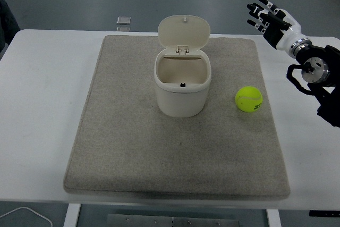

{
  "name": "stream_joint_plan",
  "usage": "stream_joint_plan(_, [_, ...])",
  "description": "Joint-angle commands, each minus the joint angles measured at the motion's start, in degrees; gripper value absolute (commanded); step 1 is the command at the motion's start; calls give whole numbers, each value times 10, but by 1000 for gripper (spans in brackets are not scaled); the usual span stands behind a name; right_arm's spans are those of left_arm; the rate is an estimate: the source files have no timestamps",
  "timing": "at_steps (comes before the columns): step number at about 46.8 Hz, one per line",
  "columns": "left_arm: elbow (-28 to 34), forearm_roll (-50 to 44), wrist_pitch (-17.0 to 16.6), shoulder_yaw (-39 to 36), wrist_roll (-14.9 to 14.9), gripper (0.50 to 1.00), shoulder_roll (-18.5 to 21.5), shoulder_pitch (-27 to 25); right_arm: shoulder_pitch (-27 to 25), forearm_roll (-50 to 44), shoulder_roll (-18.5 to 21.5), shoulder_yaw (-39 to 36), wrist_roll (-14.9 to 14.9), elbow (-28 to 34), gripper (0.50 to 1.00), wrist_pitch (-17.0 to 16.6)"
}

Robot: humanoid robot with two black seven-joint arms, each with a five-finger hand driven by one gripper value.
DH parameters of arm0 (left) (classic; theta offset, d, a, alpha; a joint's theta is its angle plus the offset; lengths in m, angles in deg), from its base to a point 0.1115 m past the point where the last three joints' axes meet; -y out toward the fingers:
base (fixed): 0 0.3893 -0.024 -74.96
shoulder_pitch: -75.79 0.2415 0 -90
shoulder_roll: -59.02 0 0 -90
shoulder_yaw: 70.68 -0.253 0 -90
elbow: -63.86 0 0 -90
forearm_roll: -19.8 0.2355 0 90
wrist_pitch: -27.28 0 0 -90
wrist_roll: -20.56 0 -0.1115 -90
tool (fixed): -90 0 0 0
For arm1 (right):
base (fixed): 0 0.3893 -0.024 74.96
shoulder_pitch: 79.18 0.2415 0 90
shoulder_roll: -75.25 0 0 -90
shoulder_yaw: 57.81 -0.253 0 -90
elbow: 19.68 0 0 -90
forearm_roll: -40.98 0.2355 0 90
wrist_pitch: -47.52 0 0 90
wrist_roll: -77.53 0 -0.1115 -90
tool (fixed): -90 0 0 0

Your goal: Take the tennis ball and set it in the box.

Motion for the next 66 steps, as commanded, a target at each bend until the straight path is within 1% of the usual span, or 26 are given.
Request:
stream_joint_plan(1, [0, 0, 0, 1, 0, 992, 0, 1, 0, 0, 1, 0, 0, 0, 930, 0])
stream_joint_plan(8, [-2, 0, 0, 0, 0, 992, 0, 1, 0, -1, 1, 1, 0, 0, 930, -1])
stream_joint_plan(13, [8, 1, 1, -1, 0, 992, 0, 0, 0, -1, 1, 2, 0, 0, 930, -2])
stream_joint_plan(19, [2, 1, 1, 0, 0, 992, 0, 0, 0, -10, 0, 5, 0, 0, 930, -6])
stream_joint_plan(27, [4, 0, 1, 0, 0, 992, 0, 0, 2, -19, -7, 12, -1, 0, 930, -36])
stream_joint_plan(30, [6, 1, 1, 0, 0, 992, 0, 0, 2, -40, -10, 12, -1, 0, 930, -46])
stream_joint_plan(35, [3, 0, 1, 0, 0, 992, 0, 0, 1, -82, -28, 12, 0, 0, 930, -53])
stream_joint_plan(40, [2, 0, 1, 0, 0, 992, 0, 0, 3, -104, -39, 12, 0, 0, 930, -67])
stream_joint_plan(53, [3, 0, 1, 0, 0, 992, 0, 0, 10, -175, -76, 12, 0, -4, 930, -132])
stream_joint_plan(56, [3, 1, 1, 0, 0, 992, 0, 0, 12, -204, -87, 13, 0, -16, 930, -152])
stream_joint_plan(59, [3, 1, 1, 0, 0, 992, 0, 0, 12, -238, -107, 13, 0, -42, 930, -164])
stream_joint_plan(63, [3, 0, 1, 0, 0, 992, 0, 0, 8, -286, -140, 13, 0, -95, 930, -163])
stream_joint_plan(66, [3, 0, 1, 0, 0, 992, 0, 0, 5, -321, -158, 12, 2, -133, 930, -161])
